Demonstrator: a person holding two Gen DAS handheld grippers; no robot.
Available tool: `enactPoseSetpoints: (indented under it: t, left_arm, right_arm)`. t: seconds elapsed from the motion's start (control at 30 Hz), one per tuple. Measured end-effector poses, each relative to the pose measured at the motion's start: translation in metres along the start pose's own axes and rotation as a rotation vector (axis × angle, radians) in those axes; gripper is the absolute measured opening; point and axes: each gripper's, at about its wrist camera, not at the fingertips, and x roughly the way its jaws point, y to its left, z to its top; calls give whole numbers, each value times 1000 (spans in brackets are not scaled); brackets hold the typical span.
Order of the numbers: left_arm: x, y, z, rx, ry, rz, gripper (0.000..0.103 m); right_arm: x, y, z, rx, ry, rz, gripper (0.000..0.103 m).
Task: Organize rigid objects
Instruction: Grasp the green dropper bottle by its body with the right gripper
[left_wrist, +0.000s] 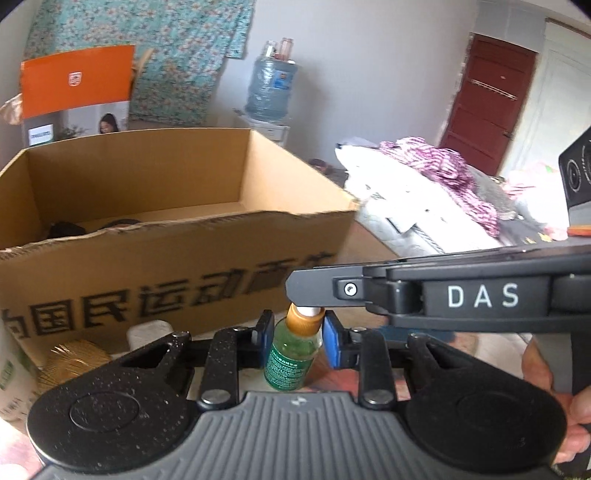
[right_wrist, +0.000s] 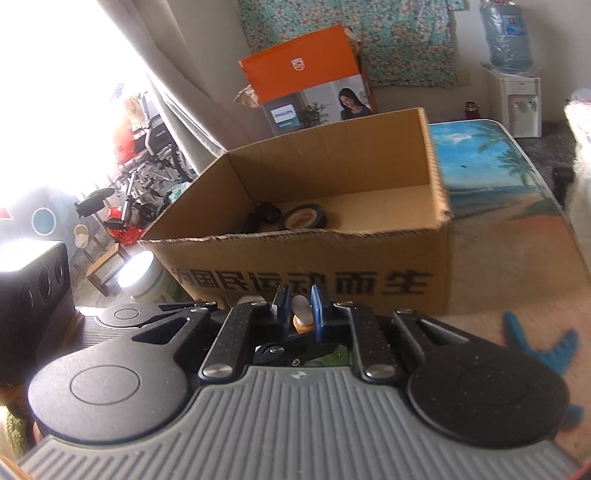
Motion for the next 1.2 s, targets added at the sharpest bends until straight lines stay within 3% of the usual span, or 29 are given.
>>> enactPoseSetpoints:
  t: [0.17,0.37,0.5,0.67,0.97,1.2]
  left_arm:
    - [-1,-14,-8,52,-12,-18,30]
    - [4,-26,-16,140,-14,27,35]
    - [13,-31,-23,174,-1,53,35]
    - [26,-32,-31,207,3,66,35]
    - [43,-30,-38,215,-5,65,35]
    - [45,-29,-39,216,-18,62,33]
  right_arm:
    - [-15,-11,-9,24,-11,-9,11]
    - [-16,-15,-10,25,-15,0,14]
    - [-17,-15,-7,25,-15,6,29]
    - [-12,-13,-8,1,9,5,34]
    - [2,-16,-9,-5,59,-13,34]
    - [7,-19,-14,-6,62,-22,28]
